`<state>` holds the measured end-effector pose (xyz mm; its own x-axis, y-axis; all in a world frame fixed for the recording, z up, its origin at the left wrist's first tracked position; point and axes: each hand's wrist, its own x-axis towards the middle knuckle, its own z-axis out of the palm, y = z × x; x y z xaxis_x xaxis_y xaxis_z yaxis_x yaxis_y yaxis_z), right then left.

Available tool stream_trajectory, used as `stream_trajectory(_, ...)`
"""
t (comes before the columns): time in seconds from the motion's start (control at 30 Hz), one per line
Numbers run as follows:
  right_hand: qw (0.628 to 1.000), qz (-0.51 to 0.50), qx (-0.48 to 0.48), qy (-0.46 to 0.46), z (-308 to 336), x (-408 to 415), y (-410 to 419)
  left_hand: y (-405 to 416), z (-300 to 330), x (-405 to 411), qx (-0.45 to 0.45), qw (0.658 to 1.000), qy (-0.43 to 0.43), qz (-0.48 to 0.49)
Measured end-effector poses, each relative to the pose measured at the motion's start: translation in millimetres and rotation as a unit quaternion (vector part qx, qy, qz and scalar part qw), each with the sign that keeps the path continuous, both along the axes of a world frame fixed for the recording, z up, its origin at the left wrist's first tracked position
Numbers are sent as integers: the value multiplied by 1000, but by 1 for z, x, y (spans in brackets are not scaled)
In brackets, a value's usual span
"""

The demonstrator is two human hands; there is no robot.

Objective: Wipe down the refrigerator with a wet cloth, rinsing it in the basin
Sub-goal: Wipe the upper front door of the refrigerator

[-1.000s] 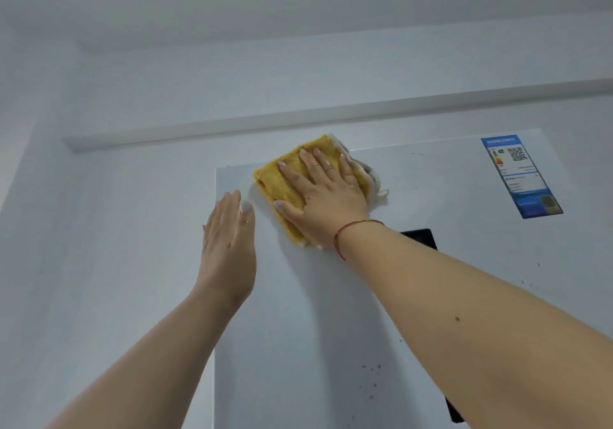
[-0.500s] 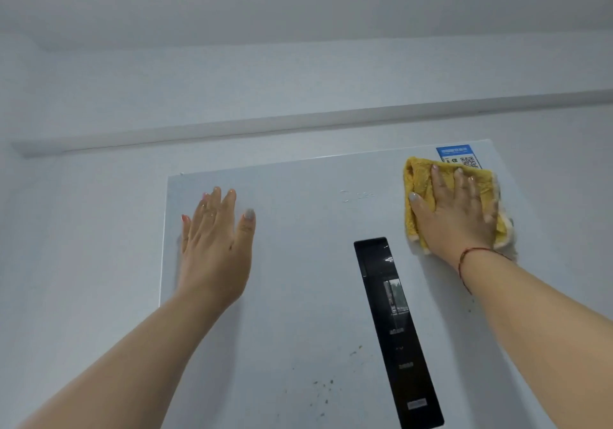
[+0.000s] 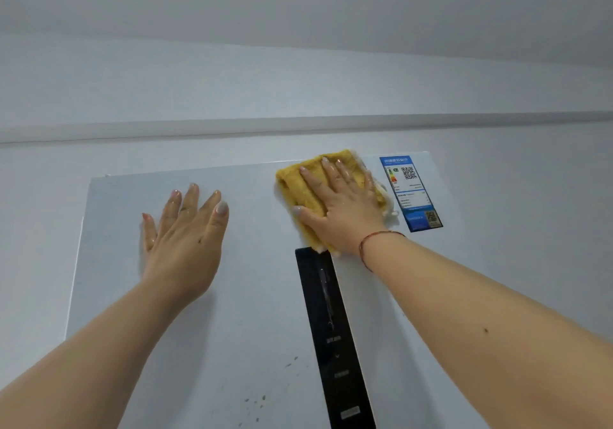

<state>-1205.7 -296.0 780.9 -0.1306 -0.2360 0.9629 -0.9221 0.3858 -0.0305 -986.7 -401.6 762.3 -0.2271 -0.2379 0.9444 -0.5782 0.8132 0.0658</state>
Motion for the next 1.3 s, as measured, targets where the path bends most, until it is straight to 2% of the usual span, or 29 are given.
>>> stream_trajectory(0.1, 994, -18, -31, -105, 10, -46, 26, -1, -1, -2, -9, 1000, 5, 3)
stream_trajectory(0.2, 980, -27, -65, -186, -20, -84, 43, -3, 0, -2, -7, 1000, 10, -9)
stream_trajectory(0.3, 966, -33, -115, -229, -70, -90, 42, -6, 3, -1, -10, 999, 19, -29)
stream_trajectory(0.43, 956, -45, -144, -252, -126, -53, 24, -8, -4, 3, -32, 993, 45, -104)
stream_trajectory(0.53, 967, -44, -123, -217, -146, -10, 2, -4, -7, 8, -38, 984, 73, -160)
stream_trajectory(0.6, 979, -30, -93, -177, -152, 25, -15, 0, -11, 10, -39, 982, 80, -164)
stream_trajectory(0.8, 998, 46, -30, 30, -180, 123, -67, 15, -26, 4, -63, 987, 18, -146)
stream_trajectory(0.93, 987, 77, 42, 138, -206, 131, -72, 15, -41, -2, -57, 990, -10, -130)
stream_trajectory(1.07, 968, 69, 93, 221, -216, 103, -53, 5, -51, -10, -51, 997, -35, -39)
stream_trajectory(1.17, 970, 61, 71, 224, -218, 61, -32, -1, -56, -13, -73, 997, -25, -22)
stream_trajectory(1.3, 991, -1, 51, 122, -204, -11, 4, -2, -58, -17, -79, 997, 6, -10)
